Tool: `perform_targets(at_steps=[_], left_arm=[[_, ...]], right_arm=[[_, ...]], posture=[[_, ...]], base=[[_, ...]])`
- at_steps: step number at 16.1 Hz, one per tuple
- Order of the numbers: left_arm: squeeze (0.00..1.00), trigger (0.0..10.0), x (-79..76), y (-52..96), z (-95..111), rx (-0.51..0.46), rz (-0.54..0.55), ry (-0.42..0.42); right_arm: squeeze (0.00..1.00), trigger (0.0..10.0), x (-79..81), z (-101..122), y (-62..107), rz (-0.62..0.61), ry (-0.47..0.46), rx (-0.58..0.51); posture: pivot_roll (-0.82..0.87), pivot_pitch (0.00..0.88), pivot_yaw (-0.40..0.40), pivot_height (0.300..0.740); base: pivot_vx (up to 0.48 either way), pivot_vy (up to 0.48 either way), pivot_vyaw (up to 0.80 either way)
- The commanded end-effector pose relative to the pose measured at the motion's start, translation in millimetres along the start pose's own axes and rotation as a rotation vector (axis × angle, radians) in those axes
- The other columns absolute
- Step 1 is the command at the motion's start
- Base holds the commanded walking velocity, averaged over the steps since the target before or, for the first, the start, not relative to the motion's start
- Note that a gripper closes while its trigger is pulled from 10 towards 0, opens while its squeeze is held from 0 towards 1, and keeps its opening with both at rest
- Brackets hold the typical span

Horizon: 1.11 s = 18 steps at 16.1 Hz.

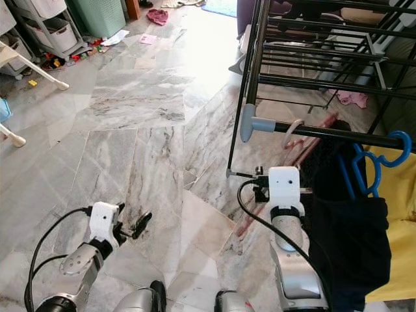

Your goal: Hang hanger

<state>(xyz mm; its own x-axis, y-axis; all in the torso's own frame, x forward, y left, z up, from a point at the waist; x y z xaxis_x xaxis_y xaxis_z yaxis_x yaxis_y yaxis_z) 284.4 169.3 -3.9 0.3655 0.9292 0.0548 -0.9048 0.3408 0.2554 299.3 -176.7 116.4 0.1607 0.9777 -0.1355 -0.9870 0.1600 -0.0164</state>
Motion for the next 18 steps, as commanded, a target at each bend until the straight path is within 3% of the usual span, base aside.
perform_targets(at_steps=[1, 4, 7, 10, 12, 14, 15, 18], left_arm=[[0.00, 10.0, 4.7, 4.7, -6.8, 0.028, 0.021, -0.002], [0.00, 10.0, 9.2, 7.9, -12.4, 0.053, 0.042, 0.002], [0.00, 10.0, 23.7, 11.2, -20.2, 0.126, 0.185, -0.014], [0.00, 10.0, 29.2, 13.0, -21.6, 0.147, 0.243, -0.045], [0.00, 10.0, 33.2, 8.8, -13.5, 0.126, 0.267, -0.068], [0.00, 10.0, 29.1, 0.7, 7.2, 0.030, 0.265, -0.100], [0.00, 10.0, 24.5, -2.2, 18.2, -0.012, 0.266, -0.115], [0.00, 10.0, 14.8, -3.9, 37.4, -0.069, 0.281, -0.138]], right_arm=[[1.00, 10.0, -1.0, 8.4, 3.1, -0.005, 0.011, -0.047], [1.00, 10.0, 5.9, 19.6, 8.5, 0.026, 0.012, -0.111], [1.00, 10.0, 13.6, 22.3, 16.5, 0.067, 0.010, -0.143], [1.00, 10.0, 14.9, 26.3, 22.0, 0.088, 0.005, -0.174], [1.00, 10.0, 14.9, 26.9, 24.0, 0.092, 0.015, -0.181], [0.97, 10.0, 14.8, 26.5, 24.8, 0.093, 0.015, -0.180], [0.90, 10.0, 14.7, 26.3, 25.1, 0.093, 0.019, -0.179], [0.87, 10.0, 14.5, 24.8, 26.2, 0.091, 0.022, -0.174]], posture=[[-0.06, 0.200, 0.033, 0.740], [-0.06, 0.203, 0.032, 0.740], [-0.06, 0.205, 0.031, 0.740], [-0.05, 0.207, 0.030, 0.740], [-0.06, 0.208, 0.030, 0.740], [-0.07, 0.208, 0.030, 0.740], [-0.07, 0.208, 0.031, 0.740], [-0.07, 0.209, 0.033, 0.740]], base=[[0.000, 0.000, 0.00], [0.000, 0.000, 0.00], [0.000, 0.000, 0.00], [0.000, 0.000, 0.00], [0.000, 0.000, 0.00], [0.000, 0.000, 0.00], [0.000, 0.000, 0.00], [0.000, 0.000, 0.00]])
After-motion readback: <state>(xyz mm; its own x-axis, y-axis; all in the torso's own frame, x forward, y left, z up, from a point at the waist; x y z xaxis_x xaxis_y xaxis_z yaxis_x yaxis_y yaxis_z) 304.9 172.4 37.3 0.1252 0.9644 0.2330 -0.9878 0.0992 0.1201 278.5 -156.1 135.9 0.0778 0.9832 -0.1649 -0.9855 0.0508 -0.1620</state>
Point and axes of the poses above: a point about 5 cm out from each wrist's last joint towards the gripper, its own y axis pointing back from the gripper into the wrist, its own z axis along the axis of the wrist's last joint, x = y × z, the point moved 2 cm from there along -y, pointing out of the wrist towards the gripper, and after that the axes turned 7 degrees about -y, right-handed, at the moved point
